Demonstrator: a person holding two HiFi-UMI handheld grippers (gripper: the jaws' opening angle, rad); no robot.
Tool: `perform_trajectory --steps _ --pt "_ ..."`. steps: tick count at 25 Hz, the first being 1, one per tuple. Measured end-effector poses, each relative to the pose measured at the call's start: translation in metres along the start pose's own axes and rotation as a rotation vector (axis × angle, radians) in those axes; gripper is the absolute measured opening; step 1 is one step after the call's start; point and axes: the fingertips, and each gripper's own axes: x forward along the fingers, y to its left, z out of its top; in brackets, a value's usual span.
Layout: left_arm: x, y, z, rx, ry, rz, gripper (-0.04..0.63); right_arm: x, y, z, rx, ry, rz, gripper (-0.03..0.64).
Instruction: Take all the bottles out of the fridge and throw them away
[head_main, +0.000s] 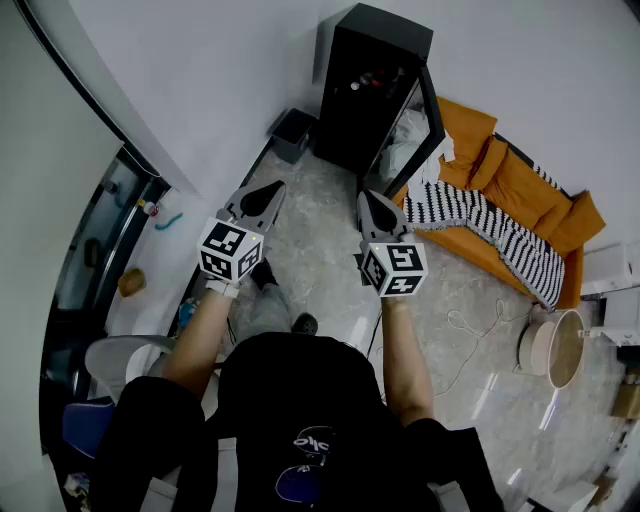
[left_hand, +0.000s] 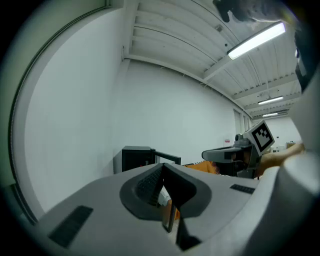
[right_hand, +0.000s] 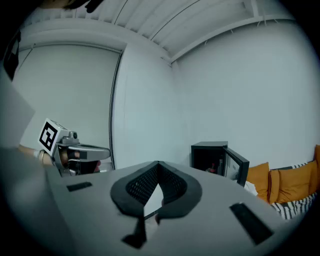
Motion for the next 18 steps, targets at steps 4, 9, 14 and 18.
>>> perform_trajectory --steps 4,9,14,18 --pt "0.004 0.013 -0.005 0.0 0.006 0.001 0.008 0.014 0.002 -0.005 0.005 0.009 0.003 0.003" --pt "0.018 0.03 -0.011 -0.006 0.018 -0.005 0.006 0.035 -0.004 -0.007 0.018 0.016 0.002 0.003" --pt "0.043 0.062 -0.012 -0.016 0.03 -0.01 0.008 0.072 -0.013 -0.007 0.032 0.029 0.002 0.003" --pt "0.069 0.098 -0.01 -0.021 0.038 -0.018 0.006 0.113 -0.025 -0.002 0.032 0.036 -0.01 0.003"
